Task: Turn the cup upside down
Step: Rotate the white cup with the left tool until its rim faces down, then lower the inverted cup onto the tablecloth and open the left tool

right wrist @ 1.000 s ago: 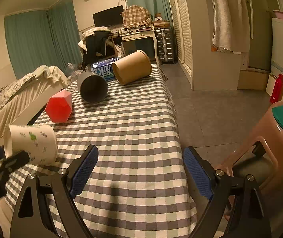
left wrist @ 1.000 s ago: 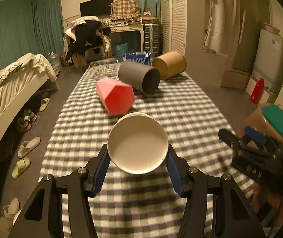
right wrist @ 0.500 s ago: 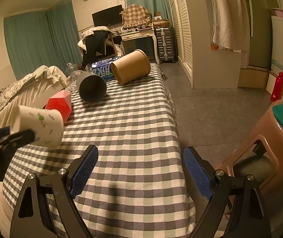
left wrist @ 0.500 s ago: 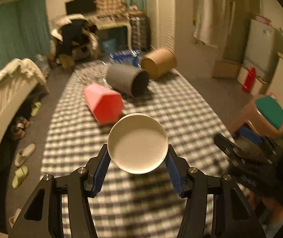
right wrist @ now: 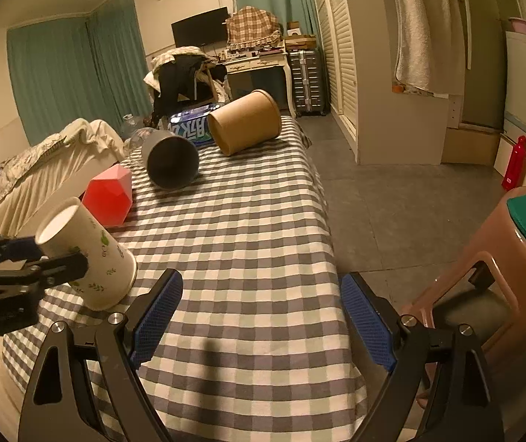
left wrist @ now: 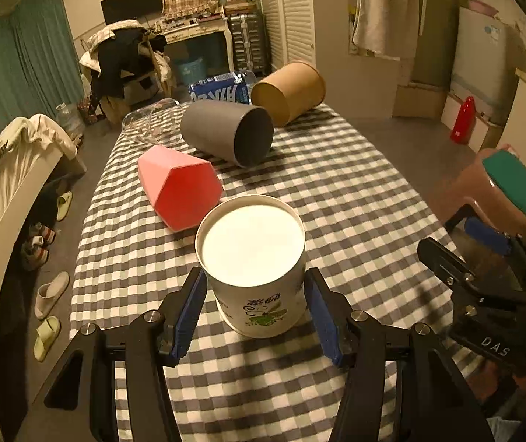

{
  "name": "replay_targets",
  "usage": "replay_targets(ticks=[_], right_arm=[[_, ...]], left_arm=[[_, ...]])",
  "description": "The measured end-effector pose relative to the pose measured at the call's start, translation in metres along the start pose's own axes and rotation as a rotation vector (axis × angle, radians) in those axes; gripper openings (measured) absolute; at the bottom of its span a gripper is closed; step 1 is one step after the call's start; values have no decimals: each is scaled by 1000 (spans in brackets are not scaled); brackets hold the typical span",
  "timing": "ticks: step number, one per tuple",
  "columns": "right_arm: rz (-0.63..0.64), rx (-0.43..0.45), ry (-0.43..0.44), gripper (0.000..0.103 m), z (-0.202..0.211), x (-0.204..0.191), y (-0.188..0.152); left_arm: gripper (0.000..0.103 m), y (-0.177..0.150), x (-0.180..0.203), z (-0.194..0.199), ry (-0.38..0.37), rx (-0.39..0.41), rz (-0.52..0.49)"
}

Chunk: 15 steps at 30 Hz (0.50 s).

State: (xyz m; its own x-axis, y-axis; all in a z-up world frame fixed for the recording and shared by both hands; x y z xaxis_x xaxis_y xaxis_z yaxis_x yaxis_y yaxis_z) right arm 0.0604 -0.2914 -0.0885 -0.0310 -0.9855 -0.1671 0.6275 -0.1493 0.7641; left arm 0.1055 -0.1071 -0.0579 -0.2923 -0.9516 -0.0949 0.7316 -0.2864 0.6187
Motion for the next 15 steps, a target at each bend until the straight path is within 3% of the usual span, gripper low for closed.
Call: replay_targets(ticks=[8,11,15], right_arm=[[-7,5,6,88,2,2,1],[-1,7,0,88,1,0,0],[4,13,-11,88,3,0,-1]], left_arm=[[59,-4,-3,1,-17,29,6],[75,-7,-2,1,-8,52,-1],[80,-10,-3,3,-26,63,9]])
Point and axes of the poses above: each gripper's, at about its wrist camera, not at the fingertips, and z roughly against the way its jaws point, x to its right, y to its top, the point moved 1 cm from there along -z, roughly the way its jaws point, and after that the axes turned 1 degree about -x, right-handed, at the moved point
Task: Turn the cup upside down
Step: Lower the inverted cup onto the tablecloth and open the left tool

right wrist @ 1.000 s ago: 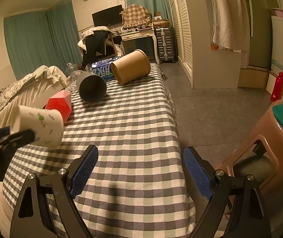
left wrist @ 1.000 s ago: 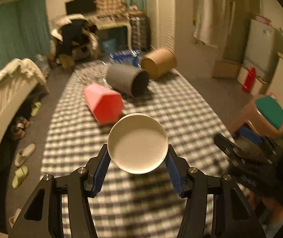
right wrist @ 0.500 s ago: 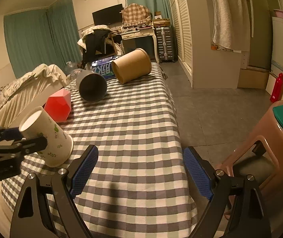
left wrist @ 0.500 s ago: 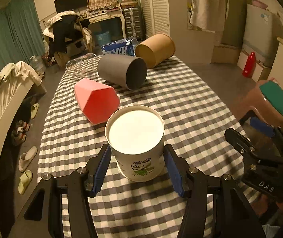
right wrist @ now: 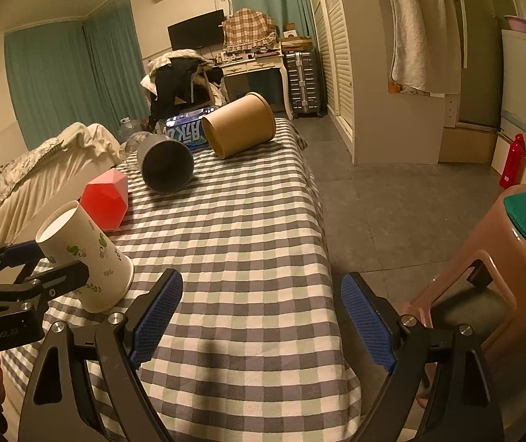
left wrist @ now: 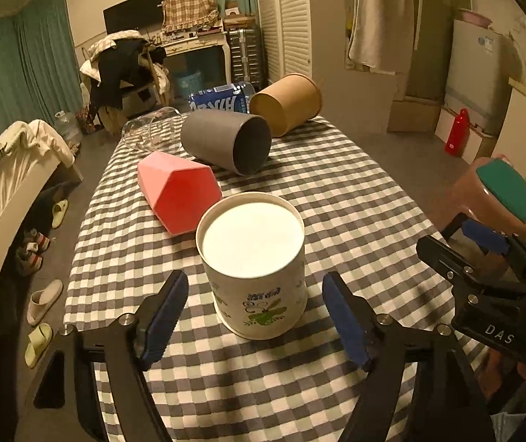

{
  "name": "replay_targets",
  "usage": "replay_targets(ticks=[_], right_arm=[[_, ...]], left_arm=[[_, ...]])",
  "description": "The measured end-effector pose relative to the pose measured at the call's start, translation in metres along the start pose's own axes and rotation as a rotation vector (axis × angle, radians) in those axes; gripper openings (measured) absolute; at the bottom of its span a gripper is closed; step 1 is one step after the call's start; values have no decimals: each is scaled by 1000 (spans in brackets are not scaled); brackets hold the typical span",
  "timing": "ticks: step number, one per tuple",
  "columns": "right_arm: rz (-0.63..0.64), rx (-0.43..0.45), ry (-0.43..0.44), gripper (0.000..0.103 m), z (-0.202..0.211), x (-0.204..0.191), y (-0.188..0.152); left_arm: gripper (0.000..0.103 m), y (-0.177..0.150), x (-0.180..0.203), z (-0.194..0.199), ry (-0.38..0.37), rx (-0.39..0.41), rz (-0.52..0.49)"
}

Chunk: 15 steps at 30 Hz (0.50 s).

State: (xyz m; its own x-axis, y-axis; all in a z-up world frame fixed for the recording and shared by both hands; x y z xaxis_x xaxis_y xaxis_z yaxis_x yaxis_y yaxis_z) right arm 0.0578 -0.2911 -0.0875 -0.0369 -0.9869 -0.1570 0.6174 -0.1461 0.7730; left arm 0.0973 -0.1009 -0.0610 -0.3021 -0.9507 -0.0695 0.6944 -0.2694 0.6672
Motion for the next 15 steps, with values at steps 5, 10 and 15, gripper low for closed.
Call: replay_targets(ticks=[5,10,15], right_arm=[[8,17,-20,88,4,1,-1],[2,43,-21,88,12,1,4],[32,89,-19,88,31,-15,19]], left_arm=[[81,-1,-6,10,-35,23,52],[81,0,-13,31,-65,85,85],[81,2,-29,60,-71,180,127]])
Point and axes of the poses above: each gripper's, at about its wrist camera, not at the fingertips, and z roughly against the way its jaws point, x to its right, y to its top, the point moved 1 cm from there along -z, roughly the way its jaws point, and after that the axes turned 1 degree about -x, right-handed, at the moved point
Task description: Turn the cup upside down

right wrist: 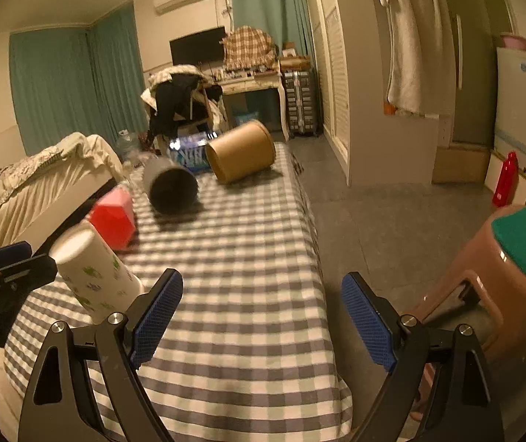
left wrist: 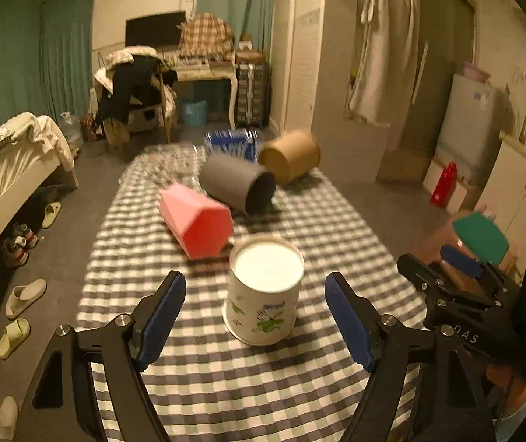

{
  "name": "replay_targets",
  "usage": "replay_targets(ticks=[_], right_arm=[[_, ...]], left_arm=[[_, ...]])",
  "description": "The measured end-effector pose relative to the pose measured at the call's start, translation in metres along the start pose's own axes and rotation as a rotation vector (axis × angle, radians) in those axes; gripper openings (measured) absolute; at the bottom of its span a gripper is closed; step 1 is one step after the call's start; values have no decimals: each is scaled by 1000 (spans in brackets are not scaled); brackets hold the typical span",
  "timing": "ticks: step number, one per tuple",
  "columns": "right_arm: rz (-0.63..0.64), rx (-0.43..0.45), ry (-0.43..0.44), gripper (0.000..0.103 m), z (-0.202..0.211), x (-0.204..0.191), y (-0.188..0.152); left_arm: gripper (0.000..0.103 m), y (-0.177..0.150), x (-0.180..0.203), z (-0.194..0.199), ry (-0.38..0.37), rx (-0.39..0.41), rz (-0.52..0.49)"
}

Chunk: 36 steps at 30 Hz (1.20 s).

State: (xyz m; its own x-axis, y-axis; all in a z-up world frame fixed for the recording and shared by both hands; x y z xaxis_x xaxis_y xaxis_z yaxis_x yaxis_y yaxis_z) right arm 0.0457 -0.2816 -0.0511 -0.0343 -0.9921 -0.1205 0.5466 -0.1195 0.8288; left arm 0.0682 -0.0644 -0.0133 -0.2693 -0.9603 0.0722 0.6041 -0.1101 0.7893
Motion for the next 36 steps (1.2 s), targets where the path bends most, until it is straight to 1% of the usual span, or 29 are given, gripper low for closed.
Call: replay_targets(ticks=[3,7,11,13,18,25,32,35,36], right_arm=[[19,27,16,88,15,-13,10],[61,52,28,88,34,-36,19],[92,64,36,88,47,-56,21],[109,66,38,88,53,-68,17],[133,53,37,88,54,-84,1],[139,22,16,88,47,-88,-20],[141,14,18,88,45,-85,-26],[138,25,14,89,46,-85,-27],[136,28,14,92,46,-85,-26]], left_arm=[[81,3,-10,20,5,74,37],[81,0,-23,43,41,166,70],[81,-9,-32,56,77,220,79],[81,-13,-35,61,90,234,78],[81,-25,-35,68,104,253,64],[81,-43,-38,63,110,223,66],[81,-50,-37,54,129,209,65],[96,-52,-39,52,151,210,68],[97,-53,-40,52,156,218,76]])
Point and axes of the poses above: each gripper's, at about its wrist camera, not at the fingertips, and z roughly against the way its jaws point, x to its right, y to its top, the point moved 1 cm from there along -z, roughly the way its jaws point, and after that the axes turned 1 degree about -x, right-handed, at the moved point
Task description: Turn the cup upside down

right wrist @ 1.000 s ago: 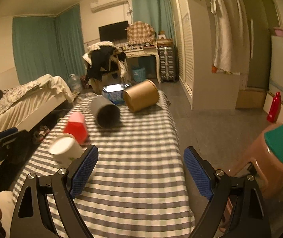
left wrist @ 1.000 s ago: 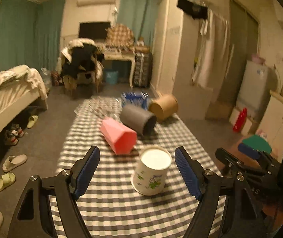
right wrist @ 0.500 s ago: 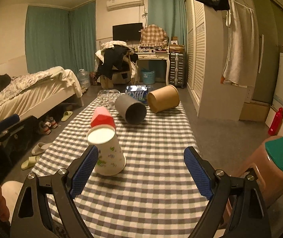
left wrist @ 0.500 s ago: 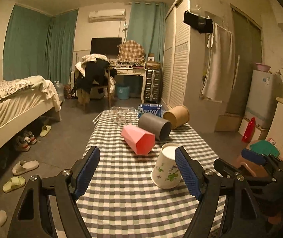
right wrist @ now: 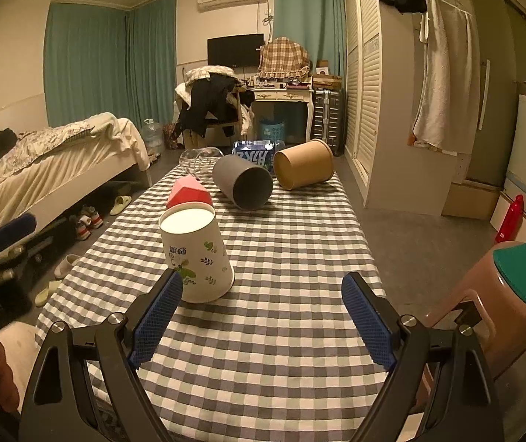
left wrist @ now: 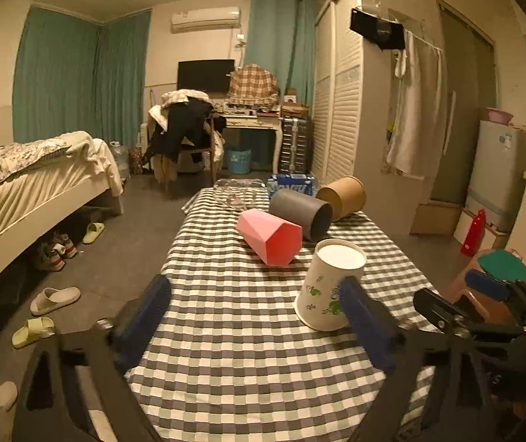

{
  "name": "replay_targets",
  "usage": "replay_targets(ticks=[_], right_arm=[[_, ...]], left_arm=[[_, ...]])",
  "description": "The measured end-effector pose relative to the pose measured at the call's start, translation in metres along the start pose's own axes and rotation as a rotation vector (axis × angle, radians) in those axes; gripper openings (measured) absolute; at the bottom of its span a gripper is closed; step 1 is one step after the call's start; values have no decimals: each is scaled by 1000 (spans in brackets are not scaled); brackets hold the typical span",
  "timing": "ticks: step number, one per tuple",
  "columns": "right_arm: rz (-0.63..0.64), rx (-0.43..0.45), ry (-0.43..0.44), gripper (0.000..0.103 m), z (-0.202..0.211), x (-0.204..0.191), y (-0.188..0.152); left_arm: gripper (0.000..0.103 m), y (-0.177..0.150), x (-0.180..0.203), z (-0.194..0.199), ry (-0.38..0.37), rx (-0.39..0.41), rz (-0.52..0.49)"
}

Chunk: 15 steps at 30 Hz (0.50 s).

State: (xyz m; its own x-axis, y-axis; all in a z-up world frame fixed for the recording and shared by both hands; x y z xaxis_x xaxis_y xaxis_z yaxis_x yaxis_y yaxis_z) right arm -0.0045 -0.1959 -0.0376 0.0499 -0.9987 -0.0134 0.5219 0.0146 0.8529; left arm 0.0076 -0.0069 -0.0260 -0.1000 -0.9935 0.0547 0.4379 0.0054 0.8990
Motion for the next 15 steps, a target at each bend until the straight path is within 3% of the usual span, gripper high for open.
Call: replay_targets(ticks=[15], right_arm=[[-31,10,-20,103,-3,10,0]], left_arm=[[102,-1,-8,-4,19,-3,23]])
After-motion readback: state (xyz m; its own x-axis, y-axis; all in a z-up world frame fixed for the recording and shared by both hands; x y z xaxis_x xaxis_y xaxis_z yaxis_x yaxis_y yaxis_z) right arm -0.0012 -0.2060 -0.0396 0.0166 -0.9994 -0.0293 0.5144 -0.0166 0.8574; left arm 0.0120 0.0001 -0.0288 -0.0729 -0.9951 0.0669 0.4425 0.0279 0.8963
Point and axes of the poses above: each gripper's, at about its wrist camera, not at the fingertips, and z roughly against the way its jaws point, x to its right, y to its top, the point moved 1 cm from there along -z, roughly the way its jaws point, and after that the axes turned 1 degree about -x, right-handed, at the moved point
